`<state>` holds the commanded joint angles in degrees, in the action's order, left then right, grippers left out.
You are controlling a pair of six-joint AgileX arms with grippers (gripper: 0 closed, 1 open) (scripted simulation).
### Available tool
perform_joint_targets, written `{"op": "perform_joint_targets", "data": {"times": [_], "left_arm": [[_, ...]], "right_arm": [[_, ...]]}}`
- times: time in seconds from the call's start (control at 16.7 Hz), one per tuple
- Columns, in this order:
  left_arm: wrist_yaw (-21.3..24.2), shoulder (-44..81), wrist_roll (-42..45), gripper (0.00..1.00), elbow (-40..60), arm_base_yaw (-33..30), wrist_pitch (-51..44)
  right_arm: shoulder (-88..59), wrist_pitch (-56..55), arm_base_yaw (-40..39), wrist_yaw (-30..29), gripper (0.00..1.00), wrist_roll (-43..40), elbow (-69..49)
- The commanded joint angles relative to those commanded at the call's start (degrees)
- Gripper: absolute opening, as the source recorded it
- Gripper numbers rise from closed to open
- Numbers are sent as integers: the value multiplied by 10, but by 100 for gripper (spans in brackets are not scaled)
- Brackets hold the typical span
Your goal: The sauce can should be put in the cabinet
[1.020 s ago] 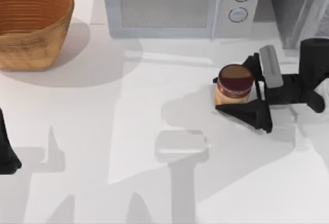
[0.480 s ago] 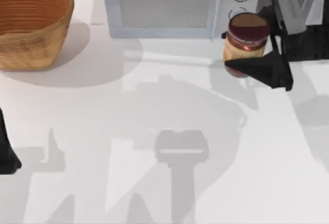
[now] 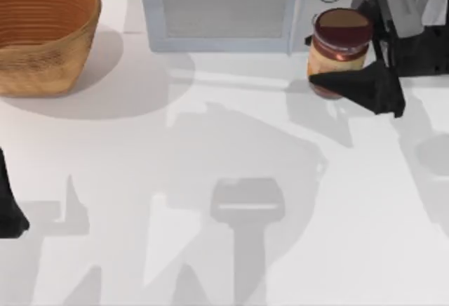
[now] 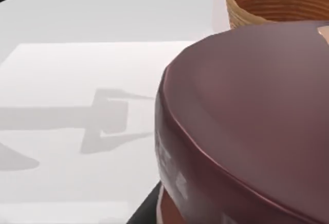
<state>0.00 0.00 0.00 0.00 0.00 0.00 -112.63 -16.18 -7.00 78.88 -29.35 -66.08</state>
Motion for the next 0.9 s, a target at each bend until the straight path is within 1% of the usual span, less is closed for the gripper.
{"op": "perform_joint_targets", "data": {"times": [0.18, 0.36, 0.6, 0.9], "left_arm": [[0, 0, 0, 100, 0, 0, 0], [0, 0, 0, 100, 0, 0, 0], [0, 0, 0, 100, 0, 0, 0], [0, 0, 0, 100, 0, 0, 0]], "right_arm": [[53, 15, 12, -43, 0, 22, 31], [158, 39, 30, -118, 0, 57, 86], [362, 76, 56, -253, 0, 119, 189], [657, 123, 80, -453, 0, 204, 354]]}}
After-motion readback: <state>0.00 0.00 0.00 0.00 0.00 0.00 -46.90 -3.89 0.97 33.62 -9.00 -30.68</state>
